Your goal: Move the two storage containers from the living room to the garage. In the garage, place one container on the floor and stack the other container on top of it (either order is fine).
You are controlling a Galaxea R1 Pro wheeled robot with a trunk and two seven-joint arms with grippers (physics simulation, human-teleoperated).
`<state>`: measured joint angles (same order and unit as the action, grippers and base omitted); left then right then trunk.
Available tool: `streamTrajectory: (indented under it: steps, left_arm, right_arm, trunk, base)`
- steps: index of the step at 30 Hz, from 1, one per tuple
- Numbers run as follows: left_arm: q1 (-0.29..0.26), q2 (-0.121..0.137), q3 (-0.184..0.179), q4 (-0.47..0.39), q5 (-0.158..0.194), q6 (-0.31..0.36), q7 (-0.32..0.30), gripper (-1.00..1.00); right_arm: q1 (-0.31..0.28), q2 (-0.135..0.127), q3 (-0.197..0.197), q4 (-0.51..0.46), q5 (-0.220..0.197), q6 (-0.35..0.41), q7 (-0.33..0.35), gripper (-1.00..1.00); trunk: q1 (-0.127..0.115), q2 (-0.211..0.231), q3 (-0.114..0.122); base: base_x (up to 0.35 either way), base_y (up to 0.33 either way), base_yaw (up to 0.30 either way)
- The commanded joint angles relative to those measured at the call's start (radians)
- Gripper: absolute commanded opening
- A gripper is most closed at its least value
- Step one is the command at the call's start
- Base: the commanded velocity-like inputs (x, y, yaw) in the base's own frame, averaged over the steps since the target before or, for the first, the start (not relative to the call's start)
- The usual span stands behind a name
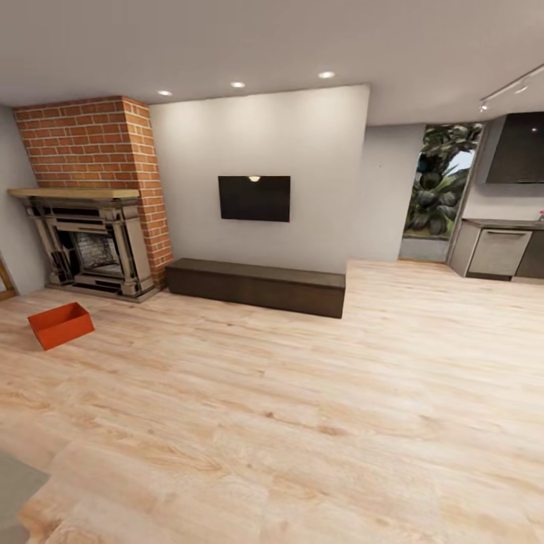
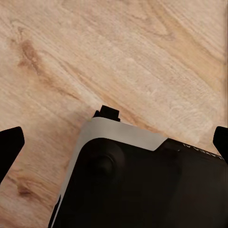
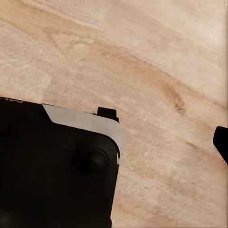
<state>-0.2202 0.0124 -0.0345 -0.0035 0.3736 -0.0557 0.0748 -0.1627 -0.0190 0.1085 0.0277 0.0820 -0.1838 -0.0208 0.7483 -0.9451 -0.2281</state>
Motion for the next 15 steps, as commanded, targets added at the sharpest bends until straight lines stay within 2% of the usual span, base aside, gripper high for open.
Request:
streamTrajectory:
  steps: [1, 15]
  left_arm:
    - [-0.001, 0.0, -0.004, 0.0, 0.005, -0.003, 0.002, 1.0]
    - [-0.001, 0.0, -0.004, 0.0, 0.007, -0.003, 0.002, 1.0]
  right_arm:
    - [-0.001, 0.0, 0.003, 0.003, 0.008, -0.005, -0.002, 1.0]
    - [-0.001, 0.0, 0.005, 0.003, 0.01, -0.004, 0.0, 1.0]
  trunk:
    - [0.001, -0.001, -0.001]
    - [0.001, -0.001, -0.001]
  base:
    - [0.324, 0.0, 0.0]
    - [0.324, 0.0, 0.0]
